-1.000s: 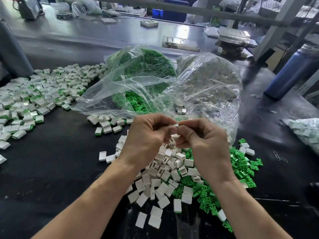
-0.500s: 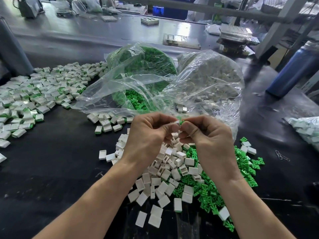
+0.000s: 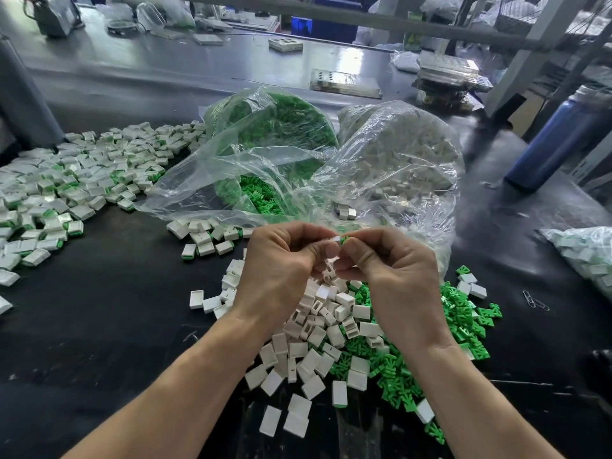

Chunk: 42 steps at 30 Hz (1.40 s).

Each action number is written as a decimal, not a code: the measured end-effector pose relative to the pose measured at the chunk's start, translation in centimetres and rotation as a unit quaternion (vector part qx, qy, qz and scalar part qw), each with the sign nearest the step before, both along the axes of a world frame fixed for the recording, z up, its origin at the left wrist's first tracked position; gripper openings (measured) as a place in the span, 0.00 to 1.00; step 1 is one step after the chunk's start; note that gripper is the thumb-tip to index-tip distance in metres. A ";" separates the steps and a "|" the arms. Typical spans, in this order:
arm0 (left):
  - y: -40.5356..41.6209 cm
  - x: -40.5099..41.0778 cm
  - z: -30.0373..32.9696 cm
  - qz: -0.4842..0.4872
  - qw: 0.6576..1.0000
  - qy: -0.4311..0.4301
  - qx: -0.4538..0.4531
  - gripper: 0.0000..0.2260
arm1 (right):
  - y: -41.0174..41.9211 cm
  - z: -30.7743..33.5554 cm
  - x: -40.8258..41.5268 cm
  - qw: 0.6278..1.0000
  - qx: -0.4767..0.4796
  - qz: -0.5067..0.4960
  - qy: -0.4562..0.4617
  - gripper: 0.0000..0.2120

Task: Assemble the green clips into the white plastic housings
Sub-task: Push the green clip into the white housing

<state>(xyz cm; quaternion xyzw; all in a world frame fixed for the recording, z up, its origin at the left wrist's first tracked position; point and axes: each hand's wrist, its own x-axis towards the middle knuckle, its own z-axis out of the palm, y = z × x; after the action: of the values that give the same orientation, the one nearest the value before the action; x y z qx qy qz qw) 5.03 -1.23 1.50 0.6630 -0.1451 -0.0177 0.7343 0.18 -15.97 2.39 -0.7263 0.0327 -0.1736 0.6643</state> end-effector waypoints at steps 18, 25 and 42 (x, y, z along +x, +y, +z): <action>0.2 0.5 -0.6 0.038 0.966 -0.220 0.134 0.12 | -1.4 -0.3 0.7 0.971 0.205 0.108 0.066 0.05; 0.3 0.6 -0.3 0.015 0.975 -0.190 0.114 0.11 | -1.4 -0.2 0.6 0.960 0.232 0.134 0.084 0.04; -0.1 0.3 0.6 -0.038 0.982 -0.124 0.136 0.05 | -1.4 0.3 0.6 0.993 0.057 0.039 0.093 0.27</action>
<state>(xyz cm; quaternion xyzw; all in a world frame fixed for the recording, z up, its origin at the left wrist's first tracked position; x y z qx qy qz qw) 5.37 -1.29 2.11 0.7480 -0.2563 0.0177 0.6119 0.77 -17.41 2.70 -0.7010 0.0758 -0.0770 0.7049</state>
